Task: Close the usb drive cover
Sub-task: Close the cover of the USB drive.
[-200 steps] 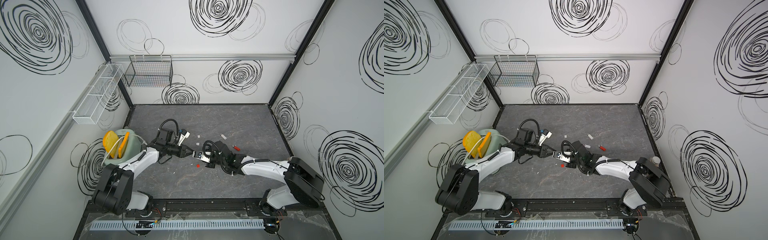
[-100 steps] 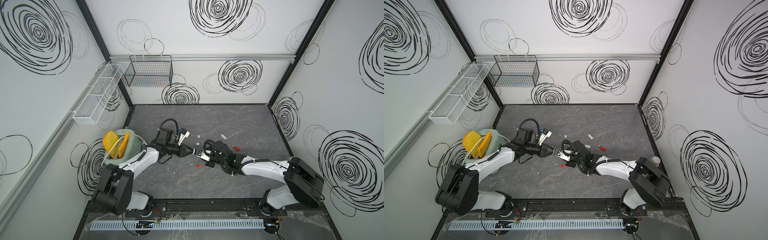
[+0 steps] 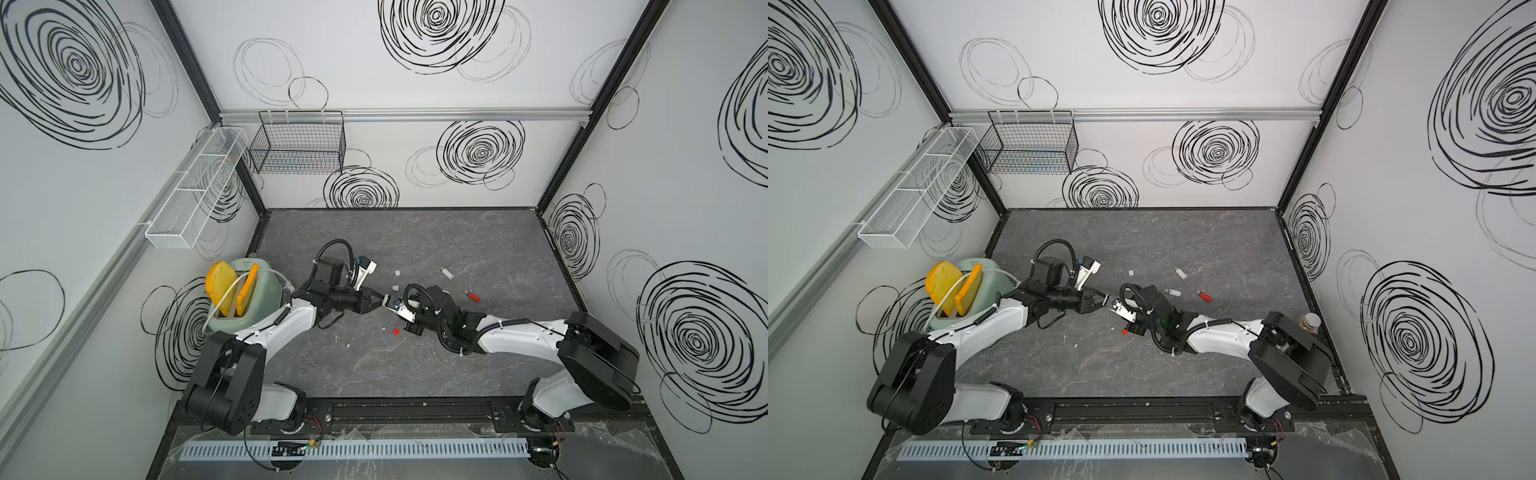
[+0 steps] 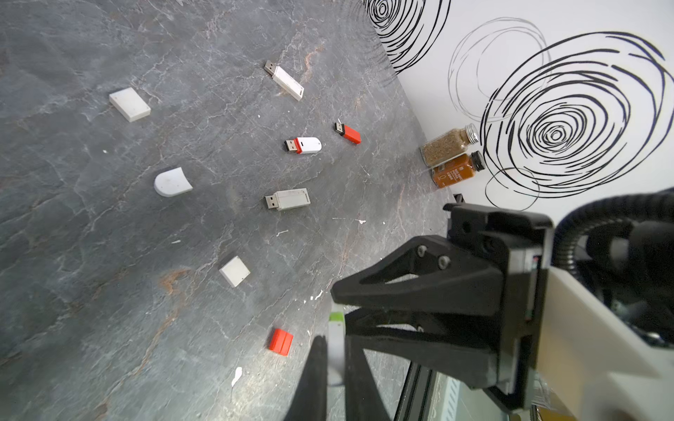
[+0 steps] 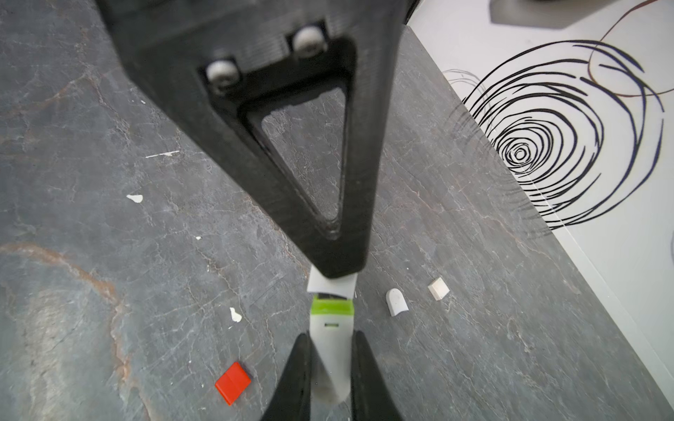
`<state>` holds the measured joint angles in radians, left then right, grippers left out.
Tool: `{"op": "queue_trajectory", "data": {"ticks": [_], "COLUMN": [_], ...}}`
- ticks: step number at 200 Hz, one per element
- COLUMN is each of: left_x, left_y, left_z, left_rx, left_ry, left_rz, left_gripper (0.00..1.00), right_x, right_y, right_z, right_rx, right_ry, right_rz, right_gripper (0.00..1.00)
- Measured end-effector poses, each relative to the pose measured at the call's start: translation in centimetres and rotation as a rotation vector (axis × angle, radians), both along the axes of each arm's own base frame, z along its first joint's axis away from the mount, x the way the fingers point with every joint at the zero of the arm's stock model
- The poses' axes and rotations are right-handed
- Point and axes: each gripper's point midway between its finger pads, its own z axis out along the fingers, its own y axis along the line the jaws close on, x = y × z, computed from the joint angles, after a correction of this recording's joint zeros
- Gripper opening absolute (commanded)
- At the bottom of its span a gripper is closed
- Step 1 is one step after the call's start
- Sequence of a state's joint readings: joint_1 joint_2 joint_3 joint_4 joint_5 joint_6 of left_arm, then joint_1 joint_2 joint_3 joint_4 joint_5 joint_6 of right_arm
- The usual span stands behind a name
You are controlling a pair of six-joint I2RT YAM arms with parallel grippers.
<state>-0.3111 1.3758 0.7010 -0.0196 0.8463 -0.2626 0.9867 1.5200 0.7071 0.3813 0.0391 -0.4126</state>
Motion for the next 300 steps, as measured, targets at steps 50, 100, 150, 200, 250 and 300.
{"op": "queue_trajectory", "data": {"ticks": [50,100,150,200,250,300], "left_x": [0.1,0.3,0.4,0.8,0.8,0.8], "left_y": [0.0,-0.1,-0.1,0.2,0.3,0.2], "left_z": [0.0,0.1,-0.1,-0.4,-0.7,-0.8], "left_rx": [-0.003,-0.011,-0.006,0.028,0.044,0.036], "left_ry": [0.004,0.005,0.009,-0.018,-0.01,-0.004], "left_rz": [0.007,0.01,0.016,0.033,0.031,0.025], "left_gripper": [0.0,0.0,0.01,0.09,0.05,0.0], "right_x": [0.1,0.3,0.4,0.9,0.9,1.0], "right_y": [0.1,0.1,0.2,0.7,0.9,0.9], "right_z": [0.2,0.2,-0.1,-0.2,-0.3,-0.3], "right_rx": [-0.011,-0.013,0.02,0.039,-0.013,0.009], "right_ry": [-0.043,-0.073,-0.037,0.019,-0.023,-0.005], "right_rz": [-0.02,-0.029,-0.046,-0.037,-0.025,-0.043], "right_gripper": [0.1,0.1,0.09,0.09,0.1,0.09]}}
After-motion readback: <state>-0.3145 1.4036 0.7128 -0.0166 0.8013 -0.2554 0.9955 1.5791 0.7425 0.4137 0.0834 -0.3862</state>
